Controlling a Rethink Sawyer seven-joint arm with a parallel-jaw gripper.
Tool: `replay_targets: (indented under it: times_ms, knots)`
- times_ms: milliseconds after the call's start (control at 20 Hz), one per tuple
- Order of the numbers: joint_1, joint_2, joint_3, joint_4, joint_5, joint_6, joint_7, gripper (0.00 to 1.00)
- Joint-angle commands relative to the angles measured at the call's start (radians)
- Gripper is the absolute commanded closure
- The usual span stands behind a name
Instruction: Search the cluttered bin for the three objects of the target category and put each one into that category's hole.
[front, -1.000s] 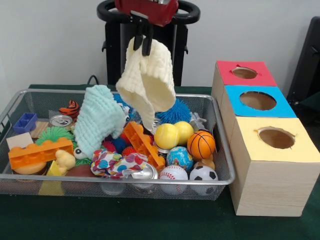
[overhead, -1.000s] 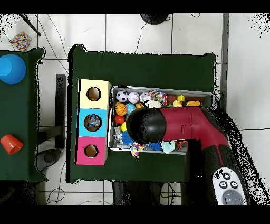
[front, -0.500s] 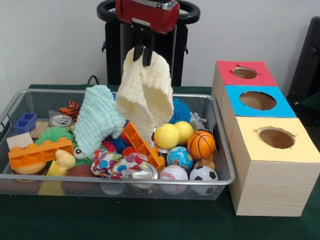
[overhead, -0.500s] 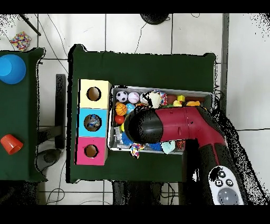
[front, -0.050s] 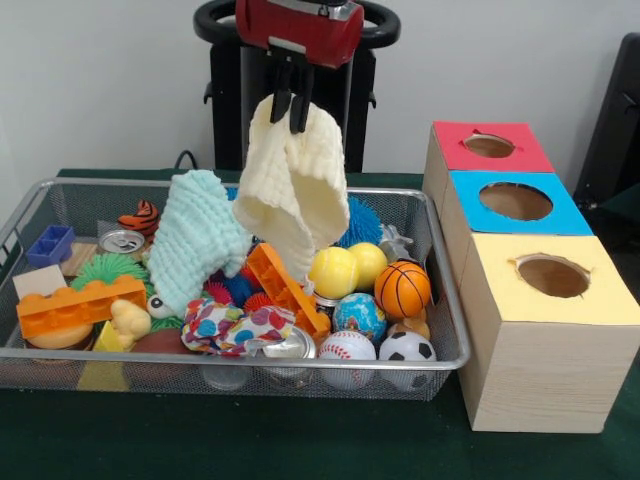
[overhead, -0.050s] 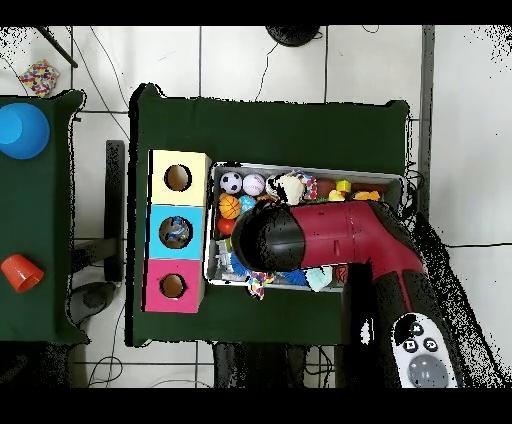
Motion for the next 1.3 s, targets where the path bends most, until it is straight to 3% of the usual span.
replay_targets:
  times_ms: [50,400,700,1300]
  knots:
    - [-0.007,0.035,0.019,0.099,0.015,-0.124,0.003,1.00]
    - [-0.093,0.082,0.089,0.205,0.134,-0.279,0.011,1.00]
    - [-0.110,0.131,0.099,0.223,0.150,-0.376,0.026,1.00]
    - [-0.096,0.130,0.074,0.233,0.162,-0.419,0.044,1.00]
